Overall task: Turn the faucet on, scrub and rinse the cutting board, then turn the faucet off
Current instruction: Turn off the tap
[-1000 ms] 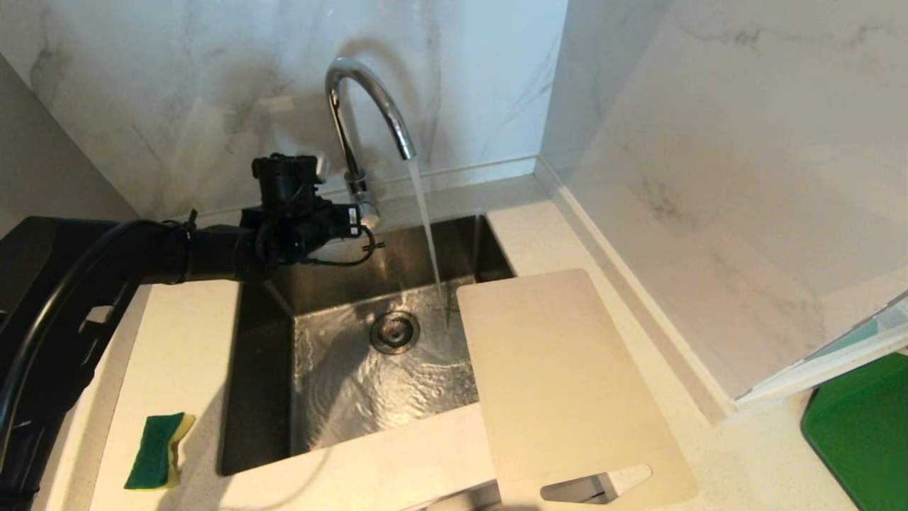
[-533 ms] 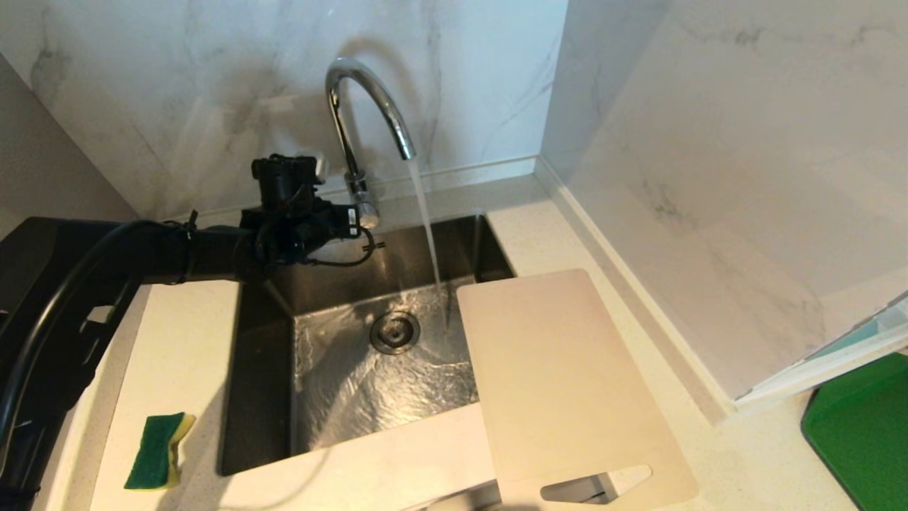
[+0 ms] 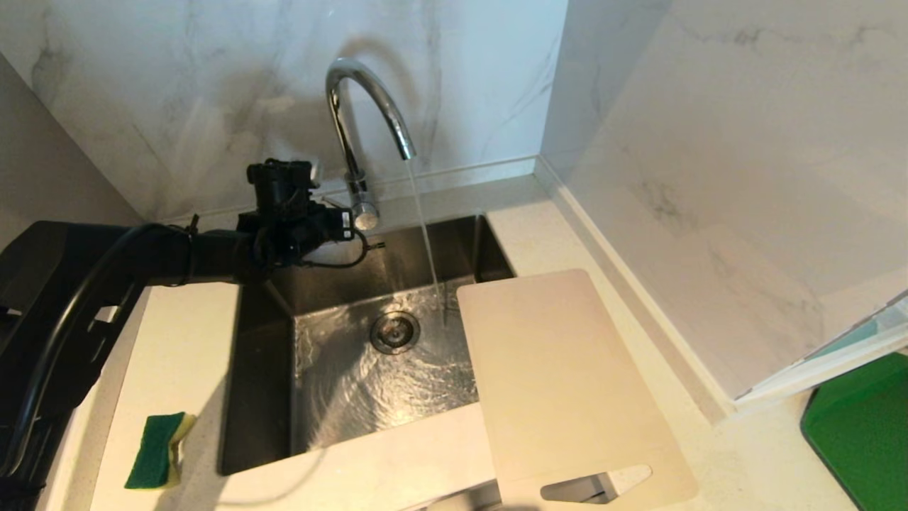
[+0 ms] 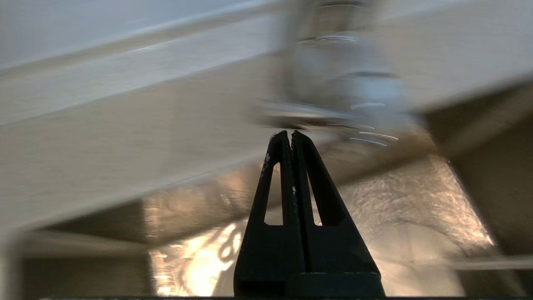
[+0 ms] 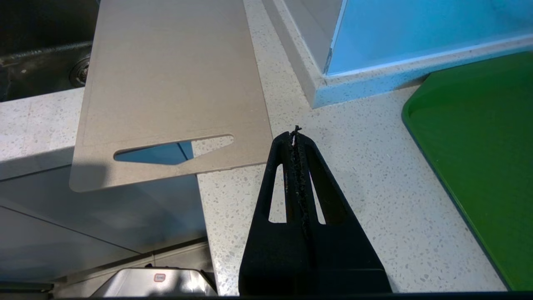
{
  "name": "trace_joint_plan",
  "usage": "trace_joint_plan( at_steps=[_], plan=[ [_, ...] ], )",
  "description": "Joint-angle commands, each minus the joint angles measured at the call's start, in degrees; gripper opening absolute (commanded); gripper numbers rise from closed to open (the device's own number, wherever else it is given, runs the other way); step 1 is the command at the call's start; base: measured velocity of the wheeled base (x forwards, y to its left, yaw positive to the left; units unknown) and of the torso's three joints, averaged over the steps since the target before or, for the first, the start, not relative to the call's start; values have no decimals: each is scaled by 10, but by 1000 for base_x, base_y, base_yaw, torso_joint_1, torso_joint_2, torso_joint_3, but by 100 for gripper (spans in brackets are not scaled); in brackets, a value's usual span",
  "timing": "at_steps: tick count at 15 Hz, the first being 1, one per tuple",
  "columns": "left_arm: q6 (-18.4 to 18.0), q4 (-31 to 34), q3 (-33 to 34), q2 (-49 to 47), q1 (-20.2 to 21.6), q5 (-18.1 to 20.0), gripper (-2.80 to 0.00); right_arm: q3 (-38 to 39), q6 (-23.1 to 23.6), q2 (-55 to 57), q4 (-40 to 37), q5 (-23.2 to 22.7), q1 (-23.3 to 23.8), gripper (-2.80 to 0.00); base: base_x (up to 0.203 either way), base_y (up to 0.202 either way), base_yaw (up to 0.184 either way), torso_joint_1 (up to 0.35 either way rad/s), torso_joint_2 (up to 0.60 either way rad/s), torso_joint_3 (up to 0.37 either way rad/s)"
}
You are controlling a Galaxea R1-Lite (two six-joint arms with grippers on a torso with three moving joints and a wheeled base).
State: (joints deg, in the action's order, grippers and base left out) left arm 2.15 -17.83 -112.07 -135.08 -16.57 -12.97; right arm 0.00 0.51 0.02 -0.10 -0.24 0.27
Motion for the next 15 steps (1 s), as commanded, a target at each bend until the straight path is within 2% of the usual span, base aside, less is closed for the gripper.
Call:
trace_joint_plan(
  at_steps=[1, 10, 15],
  plan=[
    [-1, -9, -2, -8, 4, 5, -280, 0, 0, 0, 0, 0, 0, -280, 0, 0, 0, 0, 0, 0],
    [0, -19, -1, -6, 6, 10, -280, 0, 0, 0, 0, 0, 0, -280, 0, 0, 0, 0, 0, 0],
    [15, -12, 4, 6, 4, 12, -280, 0, 0, 0, 0, 0, 0, -280, 0, 0, 0, 0, 0, 0]
  ],
)
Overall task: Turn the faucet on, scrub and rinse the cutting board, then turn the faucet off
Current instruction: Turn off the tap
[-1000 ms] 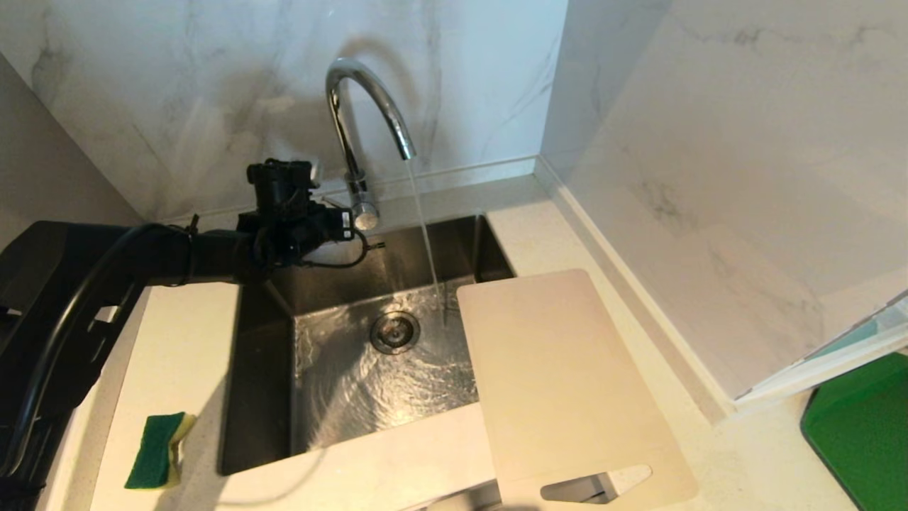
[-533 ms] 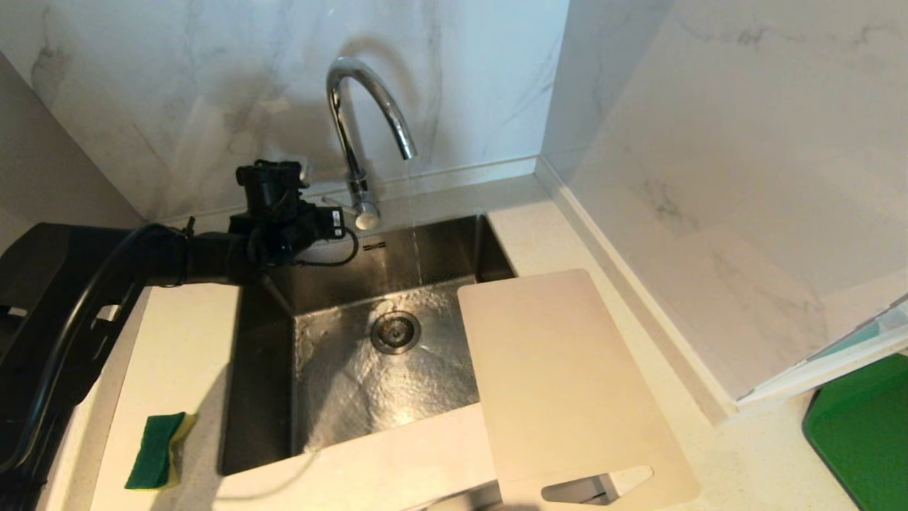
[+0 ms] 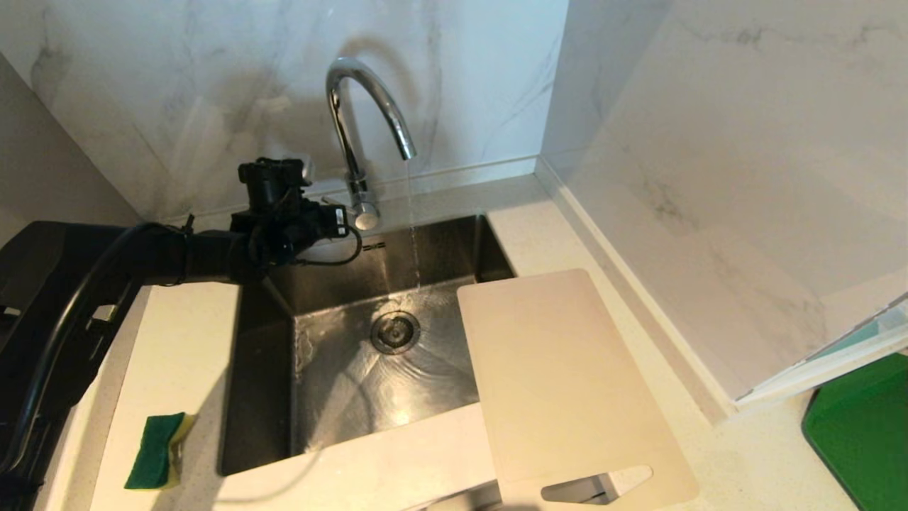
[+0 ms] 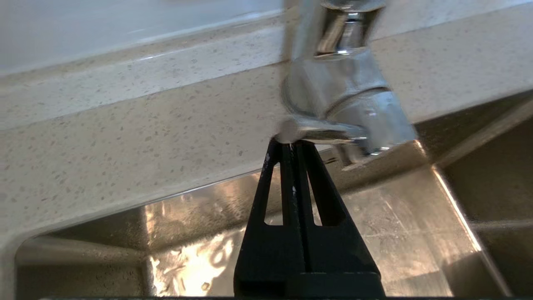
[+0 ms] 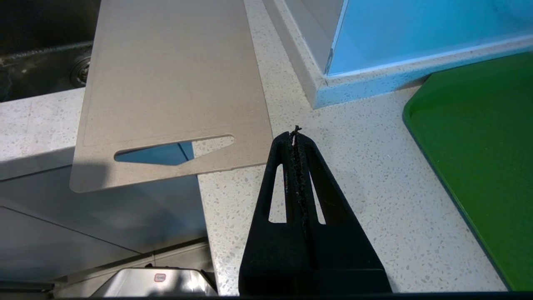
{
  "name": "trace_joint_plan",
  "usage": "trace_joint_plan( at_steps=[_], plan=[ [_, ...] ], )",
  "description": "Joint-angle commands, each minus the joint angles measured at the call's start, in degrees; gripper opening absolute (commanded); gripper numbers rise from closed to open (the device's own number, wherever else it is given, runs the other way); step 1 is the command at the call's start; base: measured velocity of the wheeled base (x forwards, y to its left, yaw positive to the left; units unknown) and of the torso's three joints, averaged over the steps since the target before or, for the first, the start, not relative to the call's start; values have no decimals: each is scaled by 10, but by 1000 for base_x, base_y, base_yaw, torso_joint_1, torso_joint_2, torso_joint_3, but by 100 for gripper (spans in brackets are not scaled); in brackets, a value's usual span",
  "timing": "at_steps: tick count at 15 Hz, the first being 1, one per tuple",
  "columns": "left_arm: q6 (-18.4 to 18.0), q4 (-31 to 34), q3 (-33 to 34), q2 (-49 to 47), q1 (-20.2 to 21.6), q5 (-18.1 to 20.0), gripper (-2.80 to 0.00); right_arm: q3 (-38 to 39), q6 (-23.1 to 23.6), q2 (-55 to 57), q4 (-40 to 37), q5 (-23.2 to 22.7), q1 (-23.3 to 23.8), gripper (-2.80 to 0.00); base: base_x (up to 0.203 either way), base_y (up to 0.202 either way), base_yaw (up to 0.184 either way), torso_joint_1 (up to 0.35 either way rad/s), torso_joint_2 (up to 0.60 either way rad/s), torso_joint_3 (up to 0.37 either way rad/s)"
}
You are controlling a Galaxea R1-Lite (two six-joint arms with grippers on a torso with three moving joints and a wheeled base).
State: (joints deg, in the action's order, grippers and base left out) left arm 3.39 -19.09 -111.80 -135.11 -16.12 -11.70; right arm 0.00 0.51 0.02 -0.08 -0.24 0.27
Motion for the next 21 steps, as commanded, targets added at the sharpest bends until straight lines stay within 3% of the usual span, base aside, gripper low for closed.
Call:
trace_joint_plan(
  at_steps=[1, 21],
  plan=[
    [6, 1, 0, 6, -1, 0, -280, 0, 0, 0, 0, 0, 0, -280, 0, 0, 0, 0, 0, 0],
    [4, 25, 15, 12, -5, 11, -280, 0, 0, 0, 0, 0, 0, -280, 0, 0, 0, 0, 0, 0]
  ],
)
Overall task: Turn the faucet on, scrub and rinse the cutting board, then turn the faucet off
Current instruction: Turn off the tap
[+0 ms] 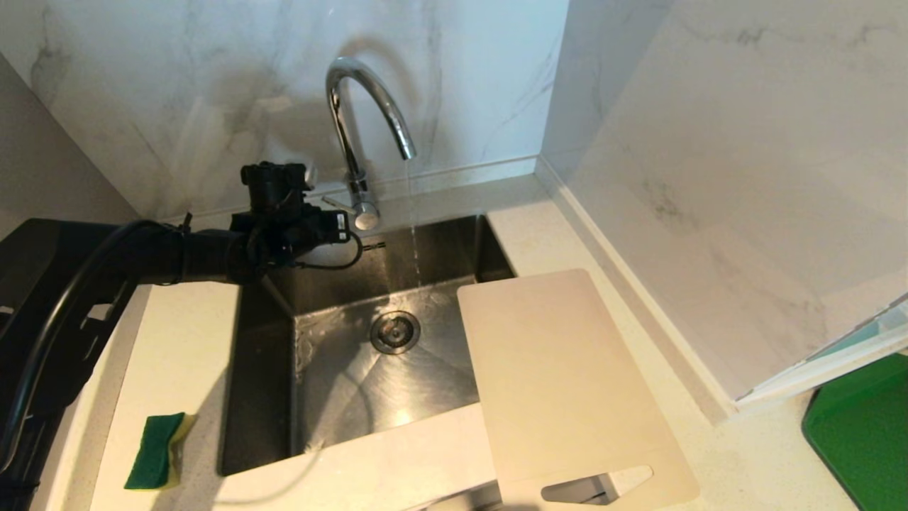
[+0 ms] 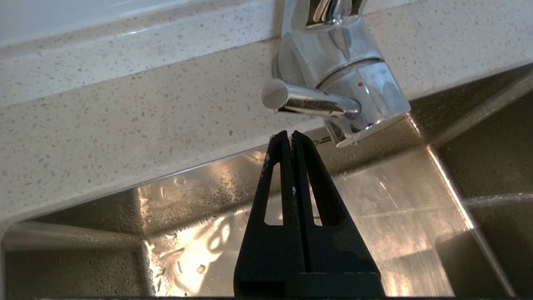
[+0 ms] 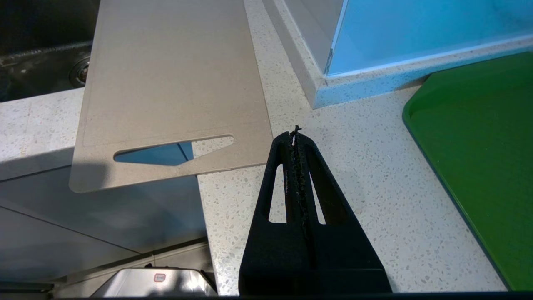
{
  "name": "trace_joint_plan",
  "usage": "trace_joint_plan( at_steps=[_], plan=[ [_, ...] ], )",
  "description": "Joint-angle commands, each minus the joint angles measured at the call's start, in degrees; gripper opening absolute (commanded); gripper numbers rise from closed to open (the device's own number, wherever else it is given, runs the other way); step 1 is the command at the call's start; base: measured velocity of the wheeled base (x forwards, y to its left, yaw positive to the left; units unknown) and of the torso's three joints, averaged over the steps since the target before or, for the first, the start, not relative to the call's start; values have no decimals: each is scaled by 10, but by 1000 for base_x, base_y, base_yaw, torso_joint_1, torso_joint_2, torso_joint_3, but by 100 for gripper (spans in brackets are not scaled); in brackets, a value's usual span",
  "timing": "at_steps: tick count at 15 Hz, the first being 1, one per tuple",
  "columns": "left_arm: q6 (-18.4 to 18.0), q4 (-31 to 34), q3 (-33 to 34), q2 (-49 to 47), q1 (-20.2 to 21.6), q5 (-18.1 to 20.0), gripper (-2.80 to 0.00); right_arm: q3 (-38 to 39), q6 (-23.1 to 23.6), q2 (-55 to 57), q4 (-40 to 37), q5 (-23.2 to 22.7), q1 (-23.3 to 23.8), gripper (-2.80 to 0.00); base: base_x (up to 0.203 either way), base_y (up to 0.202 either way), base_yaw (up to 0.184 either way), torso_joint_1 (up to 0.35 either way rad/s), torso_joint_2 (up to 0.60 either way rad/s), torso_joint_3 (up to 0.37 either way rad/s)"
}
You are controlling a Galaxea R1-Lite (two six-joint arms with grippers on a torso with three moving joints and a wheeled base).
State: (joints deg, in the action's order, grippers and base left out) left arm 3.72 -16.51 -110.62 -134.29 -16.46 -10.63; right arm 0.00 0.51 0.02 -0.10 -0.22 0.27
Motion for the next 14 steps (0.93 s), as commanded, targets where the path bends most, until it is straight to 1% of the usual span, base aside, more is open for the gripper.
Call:
trace_joint_plan(
  at_steps=[1, 9, 14],
  plan=[
    [1, 1, 4, 5, -2, 0, -280, 0, 0, 0, 0, 0, 0, -280, 0, 0, 0, 0, 0, 0],
    [18, 11, 16, 27, -9, 9, -280, 0, 0, 0, 0, 0, 0, -280, 0, 0, 0, 0, 0, 0],
    [22, 10, 13, 28, -10, 9, -280, 0, 0, 0, 0, 0, 0, -280, 0, 0, 0, 0, 0, 0]
  ],
)
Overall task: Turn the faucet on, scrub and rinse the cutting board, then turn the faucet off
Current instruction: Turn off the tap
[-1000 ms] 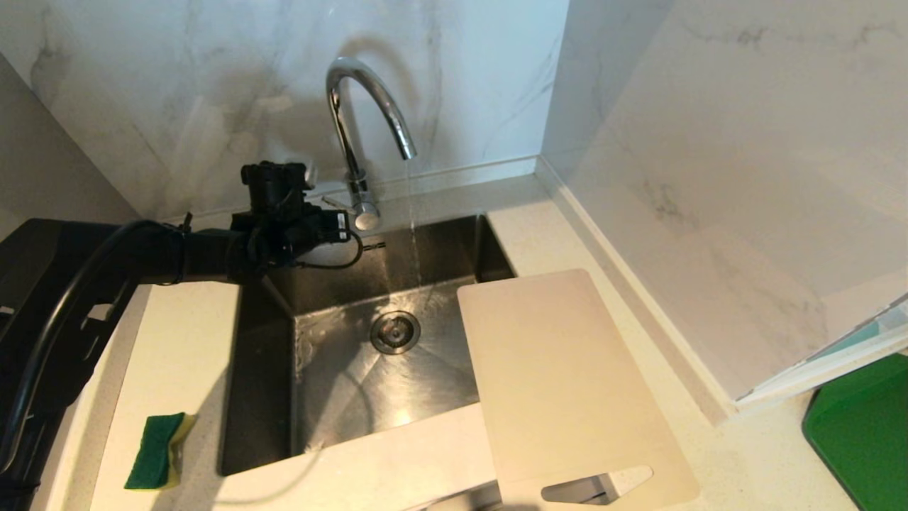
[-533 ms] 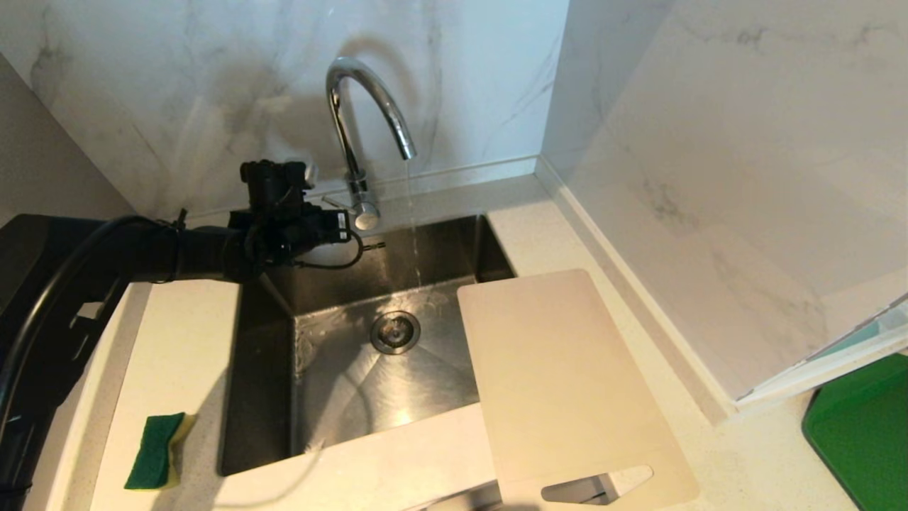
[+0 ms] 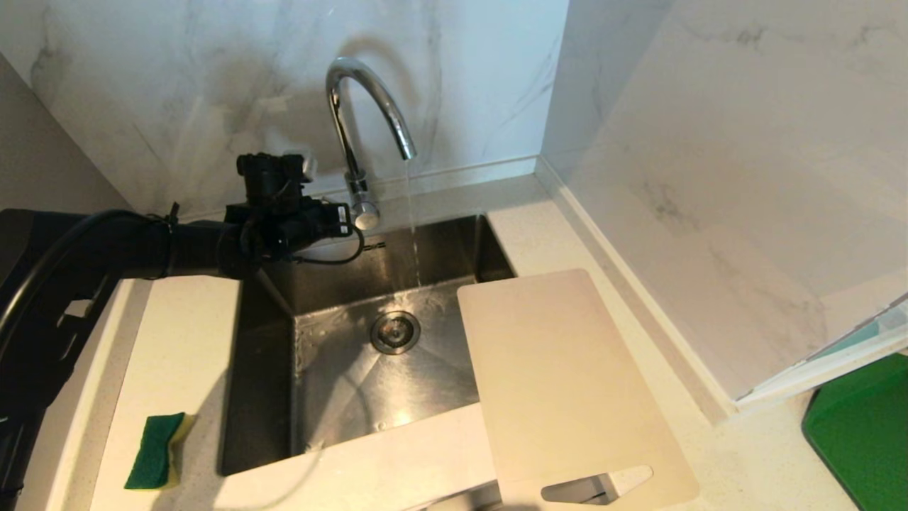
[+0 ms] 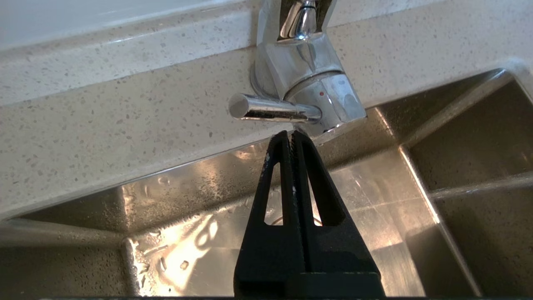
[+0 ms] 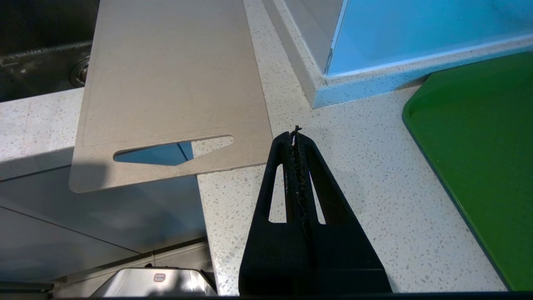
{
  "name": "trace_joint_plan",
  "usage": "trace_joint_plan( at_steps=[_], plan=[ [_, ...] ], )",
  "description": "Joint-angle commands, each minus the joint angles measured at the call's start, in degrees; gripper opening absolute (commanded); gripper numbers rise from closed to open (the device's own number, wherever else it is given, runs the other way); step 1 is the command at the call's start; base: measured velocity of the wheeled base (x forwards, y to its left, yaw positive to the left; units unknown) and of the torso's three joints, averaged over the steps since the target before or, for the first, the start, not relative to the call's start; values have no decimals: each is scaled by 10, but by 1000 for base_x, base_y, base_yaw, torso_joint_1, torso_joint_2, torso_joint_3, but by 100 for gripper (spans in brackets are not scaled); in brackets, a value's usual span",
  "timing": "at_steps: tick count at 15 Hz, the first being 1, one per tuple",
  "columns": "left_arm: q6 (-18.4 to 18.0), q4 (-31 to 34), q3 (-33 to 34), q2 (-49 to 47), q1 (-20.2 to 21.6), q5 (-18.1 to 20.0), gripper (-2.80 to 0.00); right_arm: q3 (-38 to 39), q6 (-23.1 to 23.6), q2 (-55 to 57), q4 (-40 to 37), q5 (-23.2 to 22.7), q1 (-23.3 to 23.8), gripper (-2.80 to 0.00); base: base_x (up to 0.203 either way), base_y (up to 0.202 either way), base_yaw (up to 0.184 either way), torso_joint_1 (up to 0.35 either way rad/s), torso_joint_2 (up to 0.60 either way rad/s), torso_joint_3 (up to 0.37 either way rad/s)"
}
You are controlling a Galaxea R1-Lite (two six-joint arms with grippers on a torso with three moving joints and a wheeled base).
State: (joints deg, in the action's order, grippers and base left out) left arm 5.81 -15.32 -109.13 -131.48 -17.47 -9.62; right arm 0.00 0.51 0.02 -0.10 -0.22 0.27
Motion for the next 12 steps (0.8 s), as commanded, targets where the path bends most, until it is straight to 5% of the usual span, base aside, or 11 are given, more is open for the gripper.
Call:
trace_joint_plan(
  at_steps=[1, 12],
  plan=[
    [1, -2, -4, -2, 1, -1, -280, 0, 0, 0, 0, 0, 0, -280, 0, 0, 0, 0, 0, 0],
    [1, -7, -30, -17, 14, 10, -280, 0, 0, 0, 0, 0, 0, -280, 0, 0, 0, 0, 0, 0]
  ],
)
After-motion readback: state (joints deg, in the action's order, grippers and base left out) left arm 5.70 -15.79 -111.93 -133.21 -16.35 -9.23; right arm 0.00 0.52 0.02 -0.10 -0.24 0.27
